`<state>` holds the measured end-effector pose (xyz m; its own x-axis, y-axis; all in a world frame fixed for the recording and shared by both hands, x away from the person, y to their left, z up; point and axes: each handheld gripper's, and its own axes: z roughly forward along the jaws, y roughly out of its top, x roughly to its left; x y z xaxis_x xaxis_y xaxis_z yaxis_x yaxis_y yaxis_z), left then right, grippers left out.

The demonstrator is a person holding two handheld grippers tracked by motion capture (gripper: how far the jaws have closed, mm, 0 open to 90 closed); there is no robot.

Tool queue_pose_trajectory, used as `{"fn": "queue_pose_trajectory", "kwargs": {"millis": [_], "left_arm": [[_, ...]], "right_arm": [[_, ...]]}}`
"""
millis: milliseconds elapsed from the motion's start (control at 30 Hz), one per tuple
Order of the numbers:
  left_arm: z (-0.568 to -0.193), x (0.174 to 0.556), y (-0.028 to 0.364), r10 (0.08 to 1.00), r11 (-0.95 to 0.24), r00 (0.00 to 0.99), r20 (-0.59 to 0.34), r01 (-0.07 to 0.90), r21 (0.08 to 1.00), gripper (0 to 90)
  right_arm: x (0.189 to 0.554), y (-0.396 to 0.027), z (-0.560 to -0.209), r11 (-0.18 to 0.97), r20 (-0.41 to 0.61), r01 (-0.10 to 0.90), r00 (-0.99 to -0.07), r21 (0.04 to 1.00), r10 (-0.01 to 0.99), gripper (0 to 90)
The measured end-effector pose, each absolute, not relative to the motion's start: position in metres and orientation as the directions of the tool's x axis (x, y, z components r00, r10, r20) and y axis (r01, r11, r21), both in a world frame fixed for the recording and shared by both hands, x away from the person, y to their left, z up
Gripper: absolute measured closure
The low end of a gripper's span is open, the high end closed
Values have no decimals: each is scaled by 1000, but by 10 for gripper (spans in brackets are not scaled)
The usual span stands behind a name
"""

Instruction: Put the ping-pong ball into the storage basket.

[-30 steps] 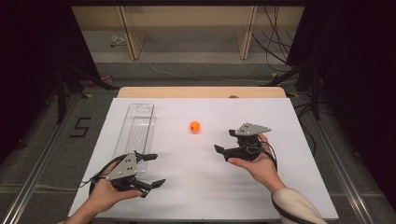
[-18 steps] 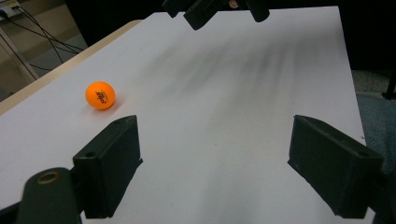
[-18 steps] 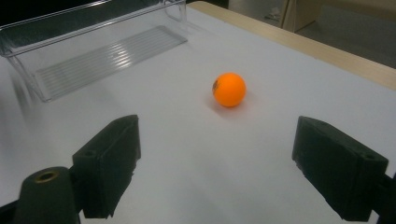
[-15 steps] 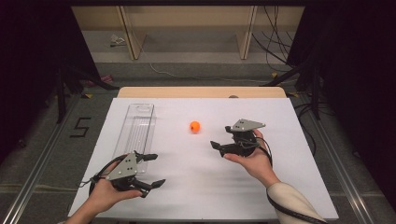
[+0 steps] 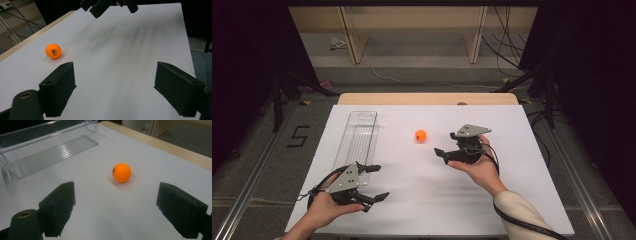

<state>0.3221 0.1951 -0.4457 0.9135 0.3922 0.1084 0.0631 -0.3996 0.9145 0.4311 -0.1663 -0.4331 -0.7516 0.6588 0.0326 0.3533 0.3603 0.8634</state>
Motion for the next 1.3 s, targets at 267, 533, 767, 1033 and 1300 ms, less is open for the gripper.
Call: {"fn": "queue_pose_trajectory", "kwargs": {"millis": [267, 533, 767, 1033, 1300], "left_arm": [[-446, 322, 195, 390, -401, 914, 109, 62, 914, 163], [-446, 322, 195, 387, -404, 915, 112, 59, 913, 163], [-446, 322, 195, 386, -406, 915, 114, 58, 912, 163], [-446, 321, 195, 388, -403, 915, 112, 59, 913, 163], [-445, 321, 195, 388, -402, 915, 112, 58, 914, 163]], "right_arm": [[439, -161, -435, 361, 36, 359, -751, 860, 660, 162], [448, -156, -437, 364, 39, 370, -745, 855, 666, 162], [454, -154, -439, 376, 32, 374, -744, 848, 668, 162], [459, -150, -439, 380, 29, 373, -745, 846, 667, 162], [464, -144, -441, 386, 30, 376, -749, 842, 662, 162]]}}
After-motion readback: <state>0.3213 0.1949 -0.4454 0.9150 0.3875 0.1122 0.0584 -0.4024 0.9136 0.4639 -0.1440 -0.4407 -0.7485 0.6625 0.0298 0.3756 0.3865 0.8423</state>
